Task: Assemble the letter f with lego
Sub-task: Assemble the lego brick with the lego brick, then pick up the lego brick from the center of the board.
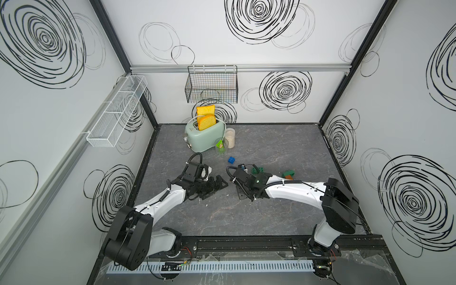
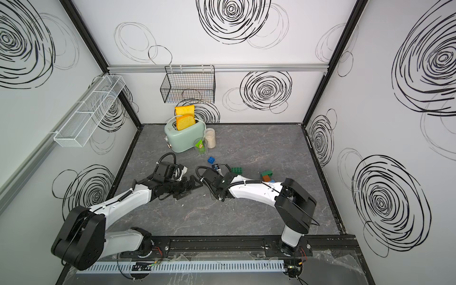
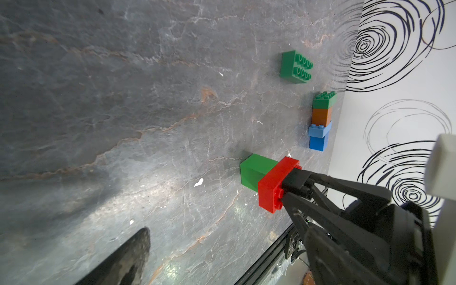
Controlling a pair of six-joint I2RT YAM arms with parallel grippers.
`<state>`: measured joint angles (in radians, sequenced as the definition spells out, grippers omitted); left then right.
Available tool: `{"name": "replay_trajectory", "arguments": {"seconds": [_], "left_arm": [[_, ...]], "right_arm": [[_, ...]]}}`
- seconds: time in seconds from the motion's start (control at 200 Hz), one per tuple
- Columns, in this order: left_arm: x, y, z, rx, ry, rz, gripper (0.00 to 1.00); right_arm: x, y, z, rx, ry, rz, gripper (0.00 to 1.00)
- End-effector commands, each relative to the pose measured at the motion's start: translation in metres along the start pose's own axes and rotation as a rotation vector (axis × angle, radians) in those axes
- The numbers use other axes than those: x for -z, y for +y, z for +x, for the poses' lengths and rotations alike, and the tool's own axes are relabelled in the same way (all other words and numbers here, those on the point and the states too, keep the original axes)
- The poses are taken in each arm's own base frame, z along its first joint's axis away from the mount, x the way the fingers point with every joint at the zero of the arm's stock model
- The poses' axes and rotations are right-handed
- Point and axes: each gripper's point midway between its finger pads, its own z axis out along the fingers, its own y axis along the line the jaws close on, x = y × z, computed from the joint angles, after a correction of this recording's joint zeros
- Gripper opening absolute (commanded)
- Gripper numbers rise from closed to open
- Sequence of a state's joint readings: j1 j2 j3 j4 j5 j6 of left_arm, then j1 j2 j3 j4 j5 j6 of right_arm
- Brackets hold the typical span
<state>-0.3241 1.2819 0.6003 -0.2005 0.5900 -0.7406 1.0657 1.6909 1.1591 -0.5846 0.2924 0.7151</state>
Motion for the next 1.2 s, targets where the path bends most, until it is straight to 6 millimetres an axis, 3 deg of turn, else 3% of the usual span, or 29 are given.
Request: {"name": "replay_trajectory", "arguments": {"seconds": [0.0,0.23,0.335,0.48,0.725,1.196], "left_arm": [[0.006,-0.007,-0.009,-0.027,-0.036,0.009,1.00],[0.012,-0.004,-0.014,-0.019,-0.056,-0.005,1.00],[0.022,0.005,-0.017,-0.006,-0.078,-0.043,1.00],[0.033,0.017,-0.012,0.033,-0.094,-0.085,0.99],[0.036,0.029,-0.016,0.098,-0.102,-0.106,0.99],[0.030,0.050,-0.012,0.128,-0.083,-0.157,0.99]], "right_arm": [[0.011,-0.003,-0.006,-0.003,-0.005,0.026,0.49],[0.038,0.003,-0.046,-0.022,-0.095,-0.002,0.70],[0.034,-0.001,-0.073,-0.091,-0.107,-0.033,0.83],[-0.006,-0.006,-0.105,-0.174,-0.045,-0.061,0.89],[-0.074,-0.003,-0.136,-0.306,-0.030,-0.070,0.86],[-0.140,-0.011,-0.164,-0.454,-0.027,-0.136,0.75]]}}
